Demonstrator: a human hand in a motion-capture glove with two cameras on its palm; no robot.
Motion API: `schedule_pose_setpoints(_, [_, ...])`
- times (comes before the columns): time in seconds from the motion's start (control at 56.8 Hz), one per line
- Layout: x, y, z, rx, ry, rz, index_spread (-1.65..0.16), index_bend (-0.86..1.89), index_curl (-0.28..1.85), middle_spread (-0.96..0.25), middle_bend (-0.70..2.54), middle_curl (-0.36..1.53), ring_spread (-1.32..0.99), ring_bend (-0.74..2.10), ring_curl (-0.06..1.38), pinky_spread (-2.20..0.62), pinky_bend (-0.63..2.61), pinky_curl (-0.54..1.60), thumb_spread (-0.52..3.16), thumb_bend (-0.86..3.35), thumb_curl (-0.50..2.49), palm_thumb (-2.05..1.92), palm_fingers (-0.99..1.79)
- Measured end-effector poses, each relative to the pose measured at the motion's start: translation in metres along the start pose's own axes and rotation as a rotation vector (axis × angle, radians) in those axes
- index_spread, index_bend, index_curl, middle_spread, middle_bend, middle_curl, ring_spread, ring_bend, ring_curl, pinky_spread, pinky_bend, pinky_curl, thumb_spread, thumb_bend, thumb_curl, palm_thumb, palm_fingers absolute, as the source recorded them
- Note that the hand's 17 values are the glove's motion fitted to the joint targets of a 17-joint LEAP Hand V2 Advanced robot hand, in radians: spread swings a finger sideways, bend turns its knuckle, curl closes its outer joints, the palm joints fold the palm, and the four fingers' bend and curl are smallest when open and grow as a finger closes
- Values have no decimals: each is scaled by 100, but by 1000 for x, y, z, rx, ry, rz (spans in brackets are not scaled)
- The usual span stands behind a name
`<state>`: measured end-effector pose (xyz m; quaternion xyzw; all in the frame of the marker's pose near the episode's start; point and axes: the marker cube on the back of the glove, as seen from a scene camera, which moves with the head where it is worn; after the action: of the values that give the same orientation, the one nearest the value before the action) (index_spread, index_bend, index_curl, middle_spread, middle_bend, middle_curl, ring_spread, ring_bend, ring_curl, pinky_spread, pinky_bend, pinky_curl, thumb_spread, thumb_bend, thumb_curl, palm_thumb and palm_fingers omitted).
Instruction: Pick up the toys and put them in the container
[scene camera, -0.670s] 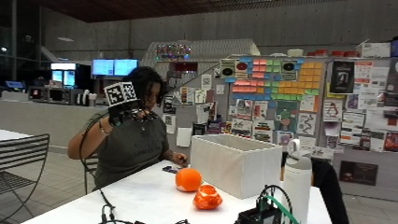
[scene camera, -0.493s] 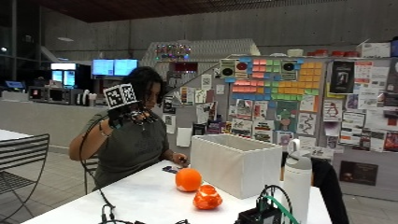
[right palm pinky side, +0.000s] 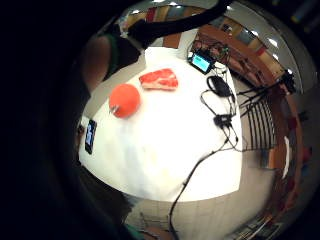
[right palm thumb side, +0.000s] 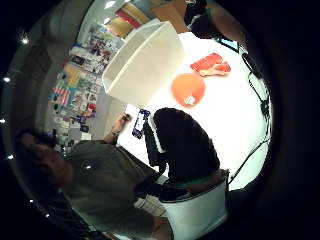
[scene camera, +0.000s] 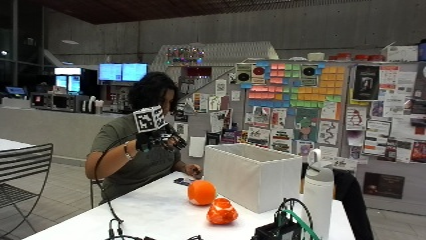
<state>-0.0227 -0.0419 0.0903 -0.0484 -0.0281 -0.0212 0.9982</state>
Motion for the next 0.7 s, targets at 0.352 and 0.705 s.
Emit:
schedule_pose_setpoints(0.352, [-12, -40, 56, 1, -15, -23, -41, 20, 33, -18, 20, 26, -25, 40, 17, -1, 55, 29, 138, -4, 16, -7, 36])
schedule_pose_setpoints(0.705, [-25, -104, 206, -199, 180, -97, -43, 20, 38, -20, 19, 29, -24, 31, 17, 0, 62, 32, 117, -3, 24, -1, 25])
